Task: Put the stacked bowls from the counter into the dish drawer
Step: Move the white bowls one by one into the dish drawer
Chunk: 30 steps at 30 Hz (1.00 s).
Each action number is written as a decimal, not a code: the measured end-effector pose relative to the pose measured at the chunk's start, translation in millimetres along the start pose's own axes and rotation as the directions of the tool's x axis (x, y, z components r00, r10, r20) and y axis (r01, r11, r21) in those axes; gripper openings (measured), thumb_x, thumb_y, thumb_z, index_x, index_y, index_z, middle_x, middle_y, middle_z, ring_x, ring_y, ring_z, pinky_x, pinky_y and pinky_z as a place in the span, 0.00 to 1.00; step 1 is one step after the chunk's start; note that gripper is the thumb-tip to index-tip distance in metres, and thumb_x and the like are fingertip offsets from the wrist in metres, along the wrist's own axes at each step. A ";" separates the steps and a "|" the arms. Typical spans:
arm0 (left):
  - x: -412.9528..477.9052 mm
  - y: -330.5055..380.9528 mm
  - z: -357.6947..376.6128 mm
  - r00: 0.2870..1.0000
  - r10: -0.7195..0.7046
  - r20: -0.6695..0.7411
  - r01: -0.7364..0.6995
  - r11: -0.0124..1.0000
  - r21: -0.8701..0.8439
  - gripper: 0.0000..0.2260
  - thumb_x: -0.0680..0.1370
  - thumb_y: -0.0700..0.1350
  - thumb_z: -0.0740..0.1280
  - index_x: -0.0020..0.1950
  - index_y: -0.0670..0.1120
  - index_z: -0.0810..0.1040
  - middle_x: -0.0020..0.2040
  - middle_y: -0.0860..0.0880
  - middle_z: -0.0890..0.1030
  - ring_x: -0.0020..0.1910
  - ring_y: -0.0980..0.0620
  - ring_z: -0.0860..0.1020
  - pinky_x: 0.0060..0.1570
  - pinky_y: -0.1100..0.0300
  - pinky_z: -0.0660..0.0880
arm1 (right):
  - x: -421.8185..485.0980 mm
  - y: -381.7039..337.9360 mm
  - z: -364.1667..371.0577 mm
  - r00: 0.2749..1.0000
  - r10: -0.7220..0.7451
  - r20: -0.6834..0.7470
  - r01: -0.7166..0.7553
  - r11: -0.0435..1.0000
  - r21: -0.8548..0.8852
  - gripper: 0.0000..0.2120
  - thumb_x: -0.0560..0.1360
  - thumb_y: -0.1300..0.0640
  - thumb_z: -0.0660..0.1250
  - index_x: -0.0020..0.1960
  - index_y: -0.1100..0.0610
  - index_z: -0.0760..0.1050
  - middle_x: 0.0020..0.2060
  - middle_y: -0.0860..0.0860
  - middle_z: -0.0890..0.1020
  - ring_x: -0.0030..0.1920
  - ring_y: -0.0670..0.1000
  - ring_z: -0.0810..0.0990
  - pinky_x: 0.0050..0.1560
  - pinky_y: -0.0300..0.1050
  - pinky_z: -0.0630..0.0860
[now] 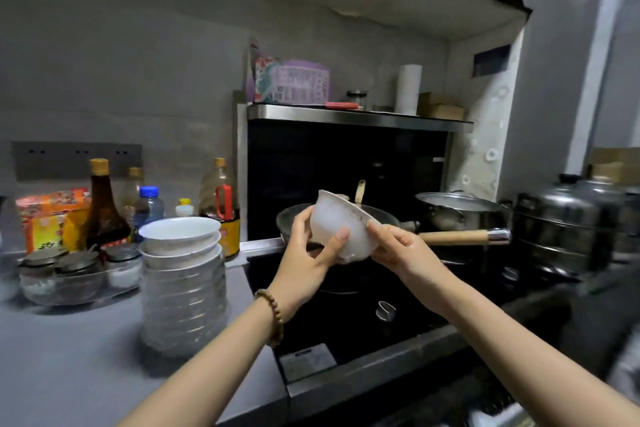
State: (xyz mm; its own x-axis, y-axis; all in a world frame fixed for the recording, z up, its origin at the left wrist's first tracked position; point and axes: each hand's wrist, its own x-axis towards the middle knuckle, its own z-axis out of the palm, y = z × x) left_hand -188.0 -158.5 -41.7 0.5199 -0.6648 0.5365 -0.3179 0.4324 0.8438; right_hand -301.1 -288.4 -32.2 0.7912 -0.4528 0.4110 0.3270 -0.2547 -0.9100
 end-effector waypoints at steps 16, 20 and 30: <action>-89.7 -215.1 151.5 0.716 -0.632 0.296 0.633 0.767 0.105 0.27 0.68 0.54 0.73 0.63 0.50 0.68 0.51 0.47 0.78 0.45 0.52 0.81 0.44 0.53 0.81 | -159.6 158.0 -164.9 0.874 0.483 -0.059 -0.476 0.821 -0.315 0.06 0.70 0.51 0.72 0.40 0.53 0.85 0.35 0.46 0.85 0.36 0.38 0.82 0.37 0.29 0.74; -111.0 -261.1 158.1 0.575 -0.753 0.319 0.745 0.643 0.177 0.24 0.72 0.51 0.71 0.63 0.43 0.67 0.39 0.49 0.76 0.23 0.60 0.73 0.25 0.67 0.71 | -175.1 209.6 -173.1 0.833 0.550 -0.063 -0.536 0.771 -0.344 0.05 0.71 0.55 0.73 0.38 0.54 0.84 0.33 0.47 0.83 0.34 0.40 0.79 0.39 0.31 0.72; -122.9 -363.3 148.6 0.405 -0.889 0.213 0.864 0.449 0.230 0.13 0.72 0.56 0.68 0.46 0.49 0.71 0.42 0.47 0.80 0.34 0.52 0.80 0.39 0.62 0.79 | -149.2 322.9 -174.8 0.708 0.706 -0.014 -0.659 0.653 -0.374 0.06 0.71 0.59 0.73 0.36 0.57 0.80 0.24 0.43 0.79 0.26 0.37 0.74 0.32 0.30 0.70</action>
State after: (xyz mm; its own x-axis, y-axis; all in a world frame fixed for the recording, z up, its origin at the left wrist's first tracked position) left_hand -254.1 -324.4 -412.2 0.3242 -0.7837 -0.5299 0.1239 -0.5201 0.8450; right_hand -403.9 -452.4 -378.0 0.7838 -0.5121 -0.3513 -0.5013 -0.1878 -0.8447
